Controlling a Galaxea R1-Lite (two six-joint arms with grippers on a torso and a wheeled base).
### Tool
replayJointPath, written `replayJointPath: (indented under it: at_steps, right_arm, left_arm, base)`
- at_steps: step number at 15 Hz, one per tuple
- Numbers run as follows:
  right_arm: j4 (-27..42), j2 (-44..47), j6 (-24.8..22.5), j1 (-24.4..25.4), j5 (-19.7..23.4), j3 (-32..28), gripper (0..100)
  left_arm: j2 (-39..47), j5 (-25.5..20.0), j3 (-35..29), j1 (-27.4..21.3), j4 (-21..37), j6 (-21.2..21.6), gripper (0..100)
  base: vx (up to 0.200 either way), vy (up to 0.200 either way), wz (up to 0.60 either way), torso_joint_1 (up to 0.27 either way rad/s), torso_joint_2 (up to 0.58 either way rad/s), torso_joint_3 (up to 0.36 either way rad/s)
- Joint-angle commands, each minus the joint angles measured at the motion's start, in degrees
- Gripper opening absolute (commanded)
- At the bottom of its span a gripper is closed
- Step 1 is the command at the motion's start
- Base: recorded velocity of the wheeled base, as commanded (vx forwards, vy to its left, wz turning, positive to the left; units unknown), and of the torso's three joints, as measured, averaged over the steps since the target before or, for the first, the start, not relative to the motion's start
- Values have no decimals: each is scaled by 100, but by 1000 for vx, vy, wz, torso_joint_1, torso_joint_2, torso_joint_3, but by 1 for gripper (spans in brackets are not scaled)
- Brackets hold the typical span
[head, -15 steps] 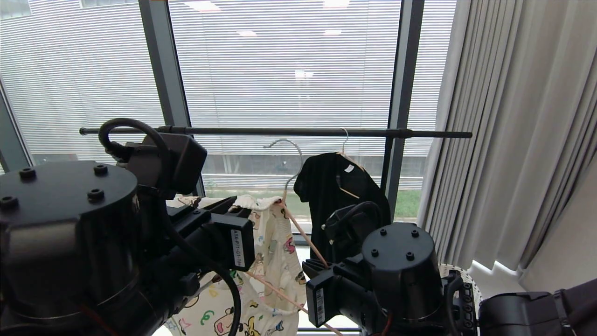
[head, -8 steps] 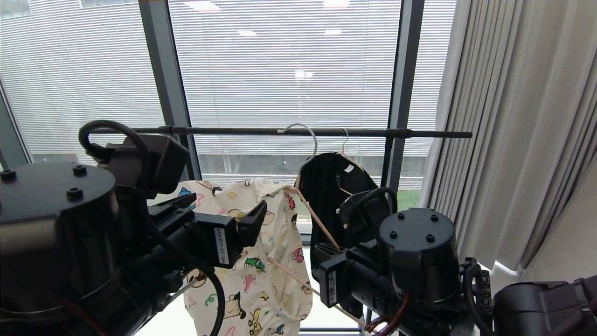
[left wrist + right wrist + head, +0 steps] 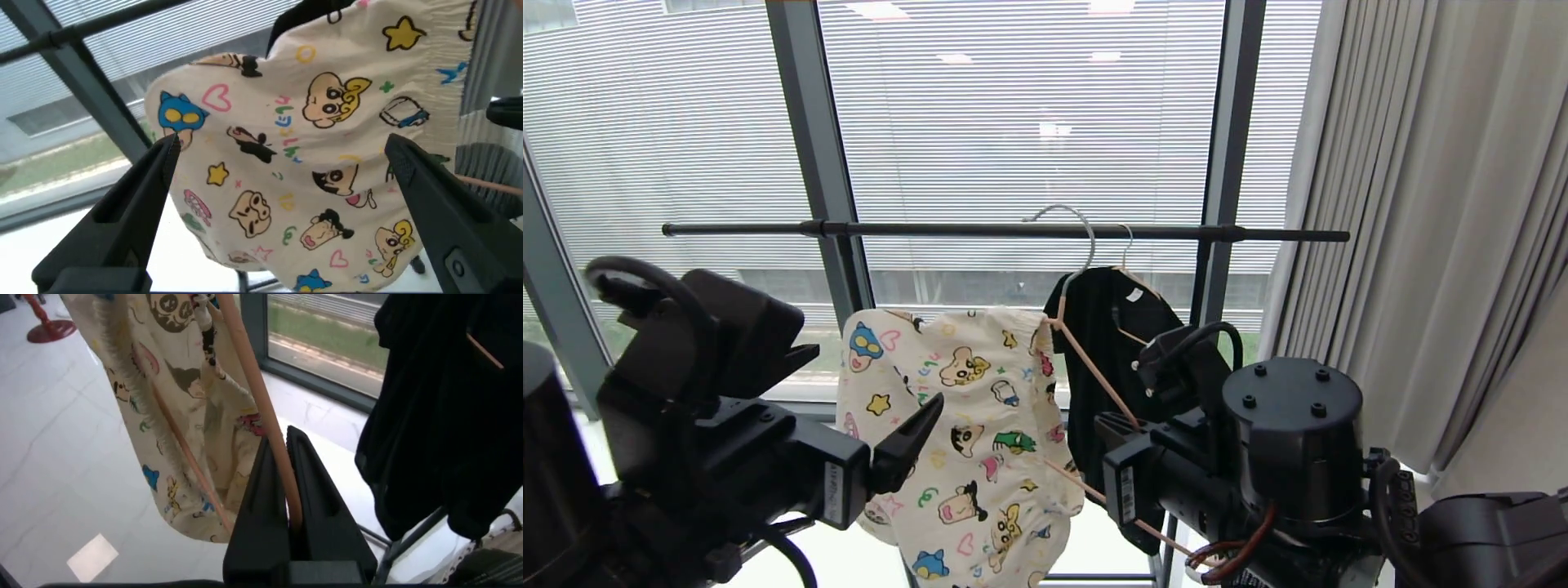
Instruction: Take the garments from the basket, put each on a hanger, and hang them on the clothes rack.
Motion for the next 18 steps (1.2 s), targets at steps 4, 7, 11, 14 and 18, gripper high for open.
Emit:
replayJointPath:
  at_steps: [4,7,11,14,18]
  right_arm:
    - [-475,-707,-469,-58,89,1340,0]
    - [-501,-1155,-715,-31,221,1797,0]
    - [-563,-1322,-1155,241,431,1929,0]
    - [-747,-1305,-1427,558,431,2061,0]
    - [-1187,-1296,-1726,751,431,2386,0]
  left_arm:
    - [-759,-3534,386,2381,-12,1382,100]
    - [-697,-4501,588,2258,-12,1751,100]
    - [-478,-4572,1151,931,-12,1812,100]
    - [-109,-4572,1177,703,-12,1812,100]
    - [129,-4572,1142,703,-12,1795,100]
  base:
    - [0,0,0,0,0,0]
    - [0,0,0,0,0,0]
    - [0,0,0,0,0,0]
    - [0,0,0,0,0,0]
    - [0,0,0,0,0,0]
